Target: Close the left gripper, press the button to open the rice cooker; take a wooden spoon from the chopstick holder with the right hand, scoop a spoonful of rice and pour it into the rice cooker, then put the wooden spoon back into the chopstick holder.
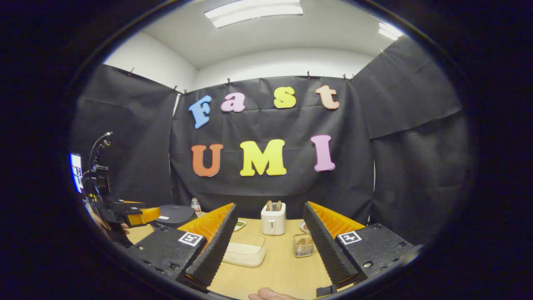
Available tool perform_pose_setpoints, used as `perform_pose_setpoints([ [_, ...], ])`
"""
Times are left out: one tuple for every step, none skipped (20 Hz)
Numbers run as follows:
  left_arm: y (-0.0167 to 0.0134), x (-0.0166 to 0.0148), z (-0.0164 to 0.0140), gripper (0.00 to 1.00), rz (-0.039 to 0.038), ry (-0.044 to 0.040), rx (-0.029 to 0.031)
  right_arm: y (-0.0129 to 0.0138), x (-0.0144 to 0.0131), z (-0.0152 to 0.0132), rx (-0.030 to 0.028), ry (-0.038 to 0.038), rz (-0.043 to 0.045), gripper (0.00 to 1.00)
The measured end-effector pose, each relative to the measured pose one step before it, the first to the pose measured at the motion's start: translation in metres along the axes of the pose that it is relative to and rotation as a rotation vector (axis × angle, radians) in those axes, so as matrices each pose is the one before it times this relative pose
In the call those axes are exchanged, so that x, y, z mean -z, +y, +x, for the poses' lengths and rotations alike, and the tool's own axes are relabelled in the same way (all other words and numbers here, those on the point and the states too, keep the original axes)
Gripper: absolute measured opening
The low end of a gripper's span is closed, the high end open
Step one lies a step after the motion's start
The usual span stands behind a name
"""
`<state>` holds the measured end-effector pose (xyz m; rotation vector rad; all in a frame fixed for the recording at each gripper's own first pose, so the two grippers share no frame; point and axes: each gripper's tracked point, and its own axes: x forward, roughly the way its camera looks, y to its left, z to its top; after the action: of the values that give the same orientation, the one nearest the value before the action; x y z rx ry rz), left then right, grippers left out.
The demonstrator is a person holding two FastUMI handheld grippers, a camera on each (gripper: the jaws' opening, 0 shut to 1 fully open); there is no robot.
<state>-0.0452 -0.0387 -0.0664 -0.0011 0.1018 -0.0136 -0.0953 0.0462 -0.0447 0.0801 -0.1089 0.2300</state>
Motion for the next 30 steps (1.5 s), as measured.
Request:
perform_pose_setpoints([
  [-0.0036, -0.00023, -0.00482, 0.94, 0.00235, -0.00375, -0.00841, -0.00469, 0.001, -0.00099, 0.00294, 0.00163, 0.01066, 1.0],
  [-0.00416, -0.00031, -0.00277, 0.94, 0.00163, -0.00377, -0.00404, -0.00475, 0.00366, -0.001, 0.00338, 0.00696, 0.00617, 1.0],
  [-0.00424, 0.00007, -0.003, 0.94, -0.00059, -0.00585, -0.00546, -0.00515, 0.00405, -0.00048, 0.00304, 0.01048, 0.00191, 0.96],
  [-0.00334, 0.00102, -0.00308, 0.94, -0.00137, -0.00539, -0.00589, -0.00461, 0.00583, -0.00106, 0.00283, 0.01278, 0.00056, 1.0],
  [-0.0046, 0.00311, -0.00531, 0.94, -0.0007, -0.00493, 0.00095, -0.00476, 0.00391, -0.00022, 0.00514, 0.01105, -0.00121, 1.0],
  [-0.0025, -0.00055, -0.00468, 0.94, 0.00244, -0.01257, -0.00533, -0.00478, 0.00315, -0.00021, 0.00591, 0.0092, -0.00597, 1.0],
  [-0.00225, -0.00055, -0.00457, 0.94, 0.00247, -0.00725, -0.00241, -0.00465, 0.00247, -0.00049, 0.00625, 0.00647, -0.00777, 1.0],
  [-0.00219, -0.00127, -0.00526, 0.94, -0.00069, -0.00769, 0.00123, -0.00396, 0.00227, -0.0007, 0.00582, 0.00484, -0.00558, 0.96],
  [-0.00155, -0.00226, -0.00617, 0.94, -0.00513, -0.00992, -0.00064, -0.00245, 0.00167, -0.00015, 0.00387, 0.00335, -0.00363, 1.0],
  [-0.0021, -0.00397, -0.0053, 0.94, -0.00453, -0.01212, 0.00352, -0.00143, 0.00218, -0.00062, 0.00157, 0.00339, -0.00205, 0.96],
  [0.00044, -0.00434, -0.00532, 0.94, -0.00126, -0.01534, -0.00574, 0.00009, 0.00218, -0.00057, -0.0023, 0.00418, -0.00094, 0.96],
  [0.00153, -0.00374, -0.00465, 0.94, 0.00062, -0.0107, -0.00755, -0.00029, 0.0023, 0.00039, -0.0026, 0.00481, 0.00025, 0.96],
  [-0.00375, -0.0001, -0.00154, 0.94, 0.00198, -0.00173, 0.00899, 0.00036, 0.00126, 0.00037, -0.00296, 0.00486, 0.00218, 0.96],
  [-0.00524, 0.00021, -0.00128, 0.94, 0.00319, 0.00031, 0.01314, 0.00081, 0.00214, 0.00019, -0.00274, 0.00615, 0.00139, 1.0],
  [-0.00001, -0.00167, -0.00393, 0.94, -0.00107, -0.00559, 0.00208, 0.00144, 0.00223, 0.0004, -0.00299, 0.00705, -0.00089, 0.96],
  [0.00039, -0.00164, -0.00051, 0.94, 0.00111, -0.00991, 0.00241, 0.00147, 0.00205, 0.0008, -0.00269, 0.00891, -0.00439, 1.0],
  [-0.00023, -0.00112, -0.00183, 0.94, 0.00003, -0.00623, 0.00217, 0.00148, 0.00235, 0.00047, -0.00231, 0.00741, -0.00654, 1.0],
  [0.00097, -0.00039, -0.00007, 0.94, -0.00536, -0.00231, -0.00057, 0.00107, 0.00109, -0.00018, -0.00023, 0.00332, -0.00601, 0.96],
  [0.00086, 0.00101, 0.00048, 0.94, -0.00491, 0.00094, 0.00263, 0.00026, -0.00037, 0.00016, 0.00133, 0.00005, -0.00561, 0.96],
  [0.00141, 0.00237, 0.00023, 0.94, -0.00317, 0.00373, 0.00045, 0.00093, 0.00075, 0.00064, 0.00109, 0.00051, -0.00455, 0.96],
  [0.0036, 0.0012, -0.00127, 0.94, -0.00158, 0.00348, -0.00729, 0.00075, 0.0008, 0.00047, -0.00039, 0.00099, -0.00168, 1.0],
  [0.00382, 0.0008, -0.00059, 0.94, -0.00036, -0.00032, -0.00838, 0.00162, 0.0016, 0.00031, -0.00196, 0.0023, -0.00228, 0.96],
  [0.00222, 0.00018, 0.0005, 0.95, 0.00108, -0.0023, -0.00307, 0.00167, 0.00179, 0.00108, -0.00215, 0.0042, -0.00329, 1.0],
  [0.00215, 0.00055, -0.00115, 0.95, -0.00126, -0.00038, -0.00332, 0.0015, 0.00329, 0.00139, -0.00111, 0.00711, -0.0032, 1.0],
  [0.00246, 0.00147, -0.0007, 0.95, -0.00409, 0.00084, -0.00348, 0.00098, 0.00192, 0.00119, -0.00072, 0.00633, -0.0008, 1.0],
  [0.00206, -0.00058, -0.00057, 0.95, -0.00633, -0.00122, -0.00153, 0.00154, 0.00202, 0.00056, -0.00484, 0.00502, -0.00051, 1.0],
  [0.00076, -0.00103, -0.00029, 0.95, -0.00775, -0.00462, -0.00368, 0.00151, 0.00031, -0.00091, -0.0069, -0.0022, 0.00732, 0.96],
  [0.00078, -0.00058, -0.00078, 0.94, -0.00259, -0.00304, -0.00008, 0.00038, -0.00136, -0.00043, -0.00364, -0.00311, 0.00623, 0.96],
  [0.00133, 0.00055, -0.00071, 0.94, -0.00206, -0.00346, 0.00107, -0.00325, -0.00057, -0.00032, 0.00656, -0.00514, 0.00189, 0.96],
  [0.00041, -0.00047, -0.0007, 0.95, -0.00199, -0.0036, 0.0038, -0.00407, -0.00161, -0.00031, 0.01203, -0.00541, -0.00109, 1.0],
])
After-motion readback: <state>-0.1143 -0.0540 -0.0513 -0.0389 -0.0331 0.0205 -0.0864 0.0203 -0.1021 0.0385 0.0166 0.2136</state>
